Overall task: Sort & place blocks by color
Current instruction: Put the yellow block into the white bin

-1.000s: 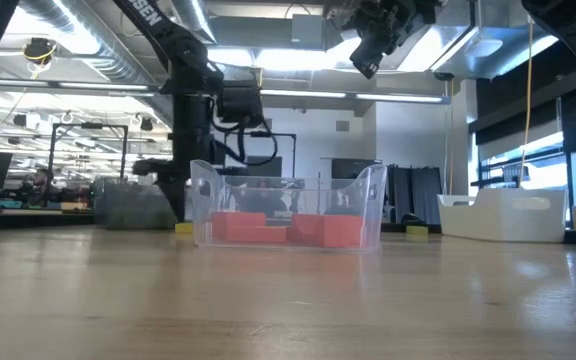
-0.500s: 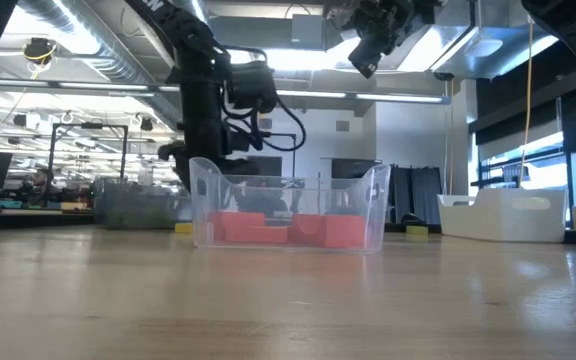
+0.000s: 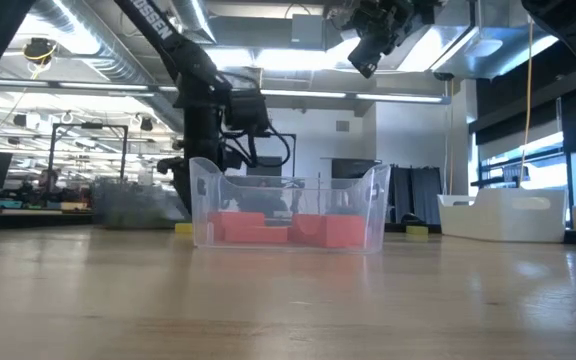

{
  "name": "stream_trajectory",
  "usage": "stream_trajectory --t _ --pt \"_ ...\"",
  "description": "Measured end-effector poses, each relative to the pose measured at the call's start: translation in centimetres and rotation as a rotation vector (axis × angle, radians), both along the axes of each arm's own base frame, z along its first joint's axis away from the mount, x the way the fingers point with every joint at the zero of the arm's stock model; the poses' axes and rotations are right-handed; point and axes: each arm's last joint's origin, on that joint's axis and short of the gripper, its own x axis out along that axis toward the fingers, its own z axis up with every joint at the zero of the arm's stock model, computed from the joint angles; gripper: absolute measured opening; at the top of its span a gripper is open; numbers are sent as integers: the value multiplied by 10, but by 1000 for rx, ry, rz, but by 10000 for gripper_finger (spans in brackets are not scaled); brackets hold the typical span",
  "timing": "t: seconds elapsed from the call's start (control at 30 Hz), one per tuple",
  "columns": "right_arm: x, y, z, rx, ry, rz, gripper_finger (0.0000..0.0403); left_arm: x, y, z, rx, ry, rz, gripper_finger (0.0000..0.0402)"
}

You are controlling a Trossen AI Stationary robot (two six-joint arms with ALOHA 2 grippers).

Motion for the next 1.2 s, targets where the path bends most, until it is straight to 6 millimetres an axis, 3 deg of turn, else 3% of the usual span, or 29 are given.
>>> stream_trajectory --t 0.33,0.5,0.63,0.83,1.0,1.2 --pt "0 0 0 1 0 0 12 -15 25 -7 86 86 99 153" --pt "0 0 0 1 0 0 12 -22 35 -7 32 56 127 153" --pt "0 0 0 1 0 0 12 -20 25 8 -63 -86 189 153" --pt "0 0 0 -3 -3 0 12 -11 1 38 -32 -181 231 153" --pt "1 -1 0 -9 -8 0 12 -1 -15 30 -81 -208 280 153" --pt "2 -2 1 -31 -26 0 12 7 -28 17 -35 -83 133 153"
